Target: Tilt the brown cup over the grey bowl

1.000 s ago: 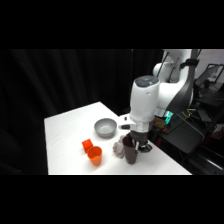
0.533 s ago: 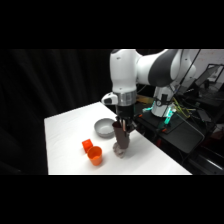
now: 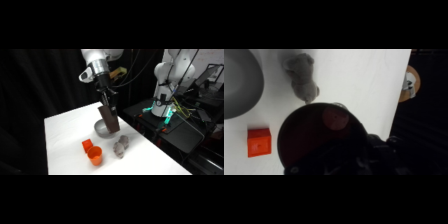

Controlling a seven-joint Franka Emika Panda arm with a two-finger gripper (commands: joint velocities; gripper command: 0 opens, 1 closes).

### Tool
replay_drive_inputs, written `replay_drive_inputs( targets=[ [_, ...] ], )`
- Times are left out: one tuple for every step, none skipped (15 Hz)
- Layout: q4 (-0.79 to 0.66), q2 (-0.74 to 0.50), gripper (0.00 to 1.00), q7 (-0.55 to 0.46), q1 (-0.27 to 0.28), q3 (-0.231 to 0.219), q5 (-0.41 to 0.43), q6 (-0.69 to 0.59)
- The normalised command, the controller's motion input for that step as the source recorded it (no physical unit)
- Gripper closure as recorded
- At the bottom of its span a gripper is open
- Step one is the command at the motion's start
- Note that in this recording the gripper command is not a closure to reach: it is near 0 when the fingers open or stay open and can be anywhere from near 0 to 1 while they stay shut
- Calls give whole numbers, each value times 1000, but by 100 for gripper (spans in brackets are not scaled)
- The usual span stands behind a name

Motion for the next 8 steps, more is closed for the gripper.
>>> replay_drive_inputs(
  targets=[
    [511, 580, 8, -995, -323, -210, 585, -526],
    [568, 628, 8, -927, -340, -168, 563, -573],
    [617, 643, 8, -827, -344, -118, 533, -619],
    [653, 638, 8, -713, -337, -70, 488, -673],
    [660, 605, 8, -593, -314, -25, 450, -704],
    [654, 568, 8, -490, -286, 8, 423, -717],
    [645, 536, 8, -399, -260, 31, 401, -727],
    [611, 493, 8, -333, -232, 47, 387, -718]
  ],
)
